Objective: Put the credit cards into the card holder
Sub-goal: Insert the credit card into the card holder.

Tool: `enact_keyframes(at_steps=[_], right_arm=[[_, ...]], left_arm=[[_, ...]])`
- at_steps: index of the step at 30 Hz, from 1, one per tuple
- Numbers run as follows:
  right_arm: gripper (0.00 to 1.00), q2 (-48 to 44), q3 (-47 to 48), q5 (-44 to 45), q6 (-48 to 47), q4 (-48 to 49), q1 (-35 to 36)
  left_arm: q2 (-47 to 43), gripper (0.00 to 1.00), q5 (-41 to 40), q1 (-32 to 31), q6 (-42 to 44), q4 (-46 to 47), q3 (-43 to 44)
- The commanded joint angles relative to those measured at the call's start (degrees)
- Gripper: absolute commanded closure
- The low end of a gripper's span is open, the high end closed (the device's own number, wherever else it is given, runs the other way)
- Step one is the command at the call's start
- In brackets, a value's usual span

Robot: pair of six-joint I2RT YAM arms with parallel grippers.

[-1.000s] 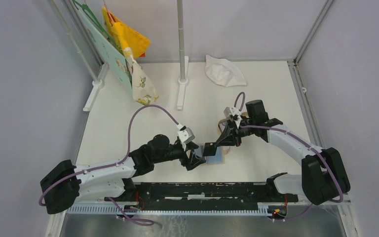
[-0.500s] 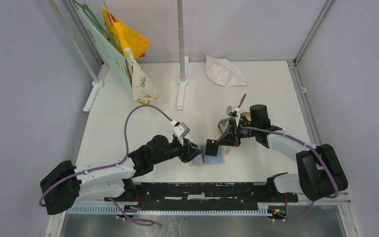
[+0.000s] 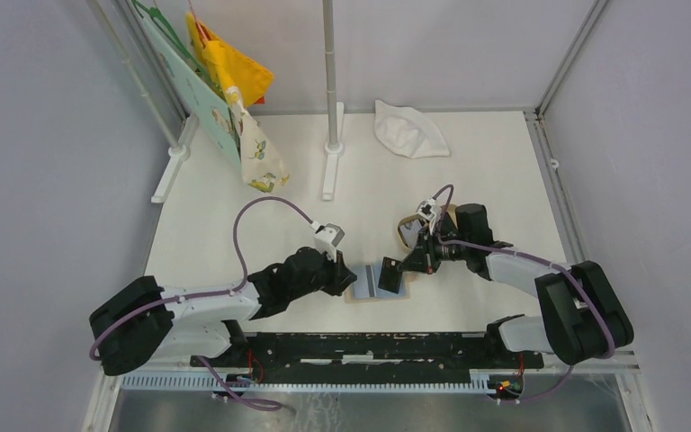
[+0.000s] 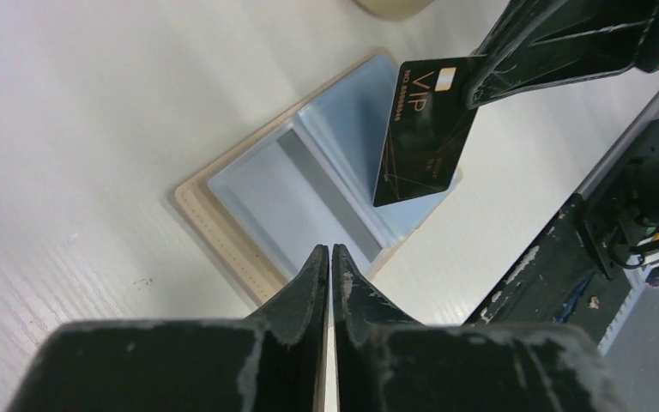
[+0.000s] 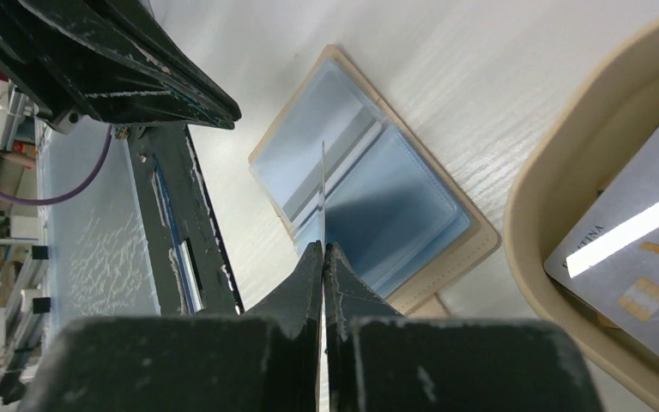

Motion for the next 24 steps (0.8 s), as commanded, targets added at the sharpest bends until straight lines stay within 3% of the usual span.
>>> enact_keyframes(at_steps=[1, 4, 11, 17, 24], right_arm=[[1.00, 3.0, 2.3, 1.1, 6.0, 2.8, 0.0], [1.00, 4.0, 2.6, 0.9, 6.7, 2.9, -0.1], [1.00, 5.6, 3.6, 1.1, 7.2, 2.0, 0.0], [1.00, 5.5, 5.0, -5.4, 9.9, 4.5, -0.1], [1.00, 6.8, 4.0, -3.1, 10.7, 4.9, 0.0]], left_arm=[[3.7, 0.93, -1.6, 0.1, -5.0, 4.7, 2.0], [6.7, 0.98, -2.3, 0.1, -5.6, 3.5, 3.3], [11.1, 0.98, -5.1, 0.2, -6.5, 1.1, 4.2], [12.4, 0.98, -8.3, 0.2, -7.3, -1.0, 4.3], [12.2, 0.98, -9.6, 0.2, -6.9, -2.4, 4.4]])
